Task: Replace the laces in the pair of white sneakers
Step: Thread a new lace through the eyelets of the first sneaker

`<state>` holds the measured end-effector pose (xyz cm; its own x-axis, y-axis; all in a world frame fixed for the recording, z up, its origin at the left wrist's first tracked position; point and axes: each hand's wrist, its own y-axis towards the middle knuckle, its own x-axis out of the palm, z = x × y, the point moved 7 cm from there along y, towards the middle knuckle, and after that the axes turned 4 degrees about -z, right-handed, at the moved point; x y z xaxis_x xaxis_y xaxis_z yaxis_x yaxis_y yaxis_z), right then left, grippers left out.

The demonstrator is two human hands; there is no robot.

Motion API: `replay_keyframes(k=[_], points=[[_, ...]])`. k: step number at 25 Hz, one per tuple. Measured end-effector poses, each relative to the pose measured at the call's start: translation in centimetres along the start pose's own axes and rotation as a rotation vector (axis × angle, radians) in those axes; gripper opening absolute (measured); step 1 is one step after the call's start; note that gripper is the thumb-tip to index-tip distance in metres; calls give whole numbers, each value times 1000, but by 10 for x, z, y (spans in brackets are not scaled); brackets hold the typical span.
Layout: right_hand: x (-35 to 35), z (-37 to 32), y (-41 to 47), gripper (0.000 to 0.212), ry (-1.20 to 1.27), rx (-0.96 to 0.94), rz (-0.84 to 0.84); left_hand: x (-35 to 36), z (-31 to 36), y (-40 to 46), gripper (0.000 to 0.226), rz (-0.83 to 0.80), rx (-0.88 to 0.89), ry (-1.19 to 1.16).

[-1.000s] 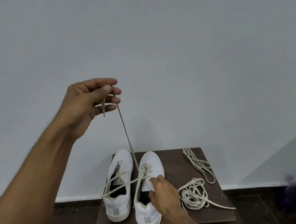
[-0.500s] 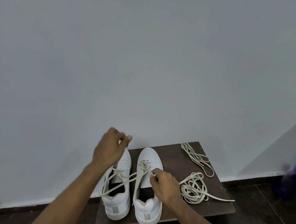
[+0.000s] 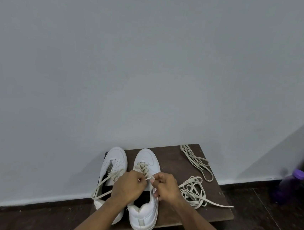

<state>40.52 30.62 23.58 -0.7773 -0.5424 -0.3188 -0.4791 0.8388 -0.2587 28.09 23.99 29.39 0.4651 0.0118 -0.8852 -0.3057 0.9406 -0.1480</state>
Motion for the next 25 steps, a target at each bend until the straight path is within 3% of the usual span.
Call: replay_keyframes(k=[2,4,13,17,22,25], points=[[1,1,1,19,-1,-3,5,1,4,1,23,2,-9,74],[2,3,2,19,-18,-12,9,3,7,2,29,24,-16,94],[4,4,2,15,-6,-36,11,5,4,2,19,120,-50,-29],[4,2,-1,20,11,-50,-1,11,8,3,20,122,-39,63],[9,0,-2,17,-150,-133,-37,8,21,6,26,104,-1,346],[6,1,-3,22,-44,-94,-55,6,21,4,25,112,-32,287]])
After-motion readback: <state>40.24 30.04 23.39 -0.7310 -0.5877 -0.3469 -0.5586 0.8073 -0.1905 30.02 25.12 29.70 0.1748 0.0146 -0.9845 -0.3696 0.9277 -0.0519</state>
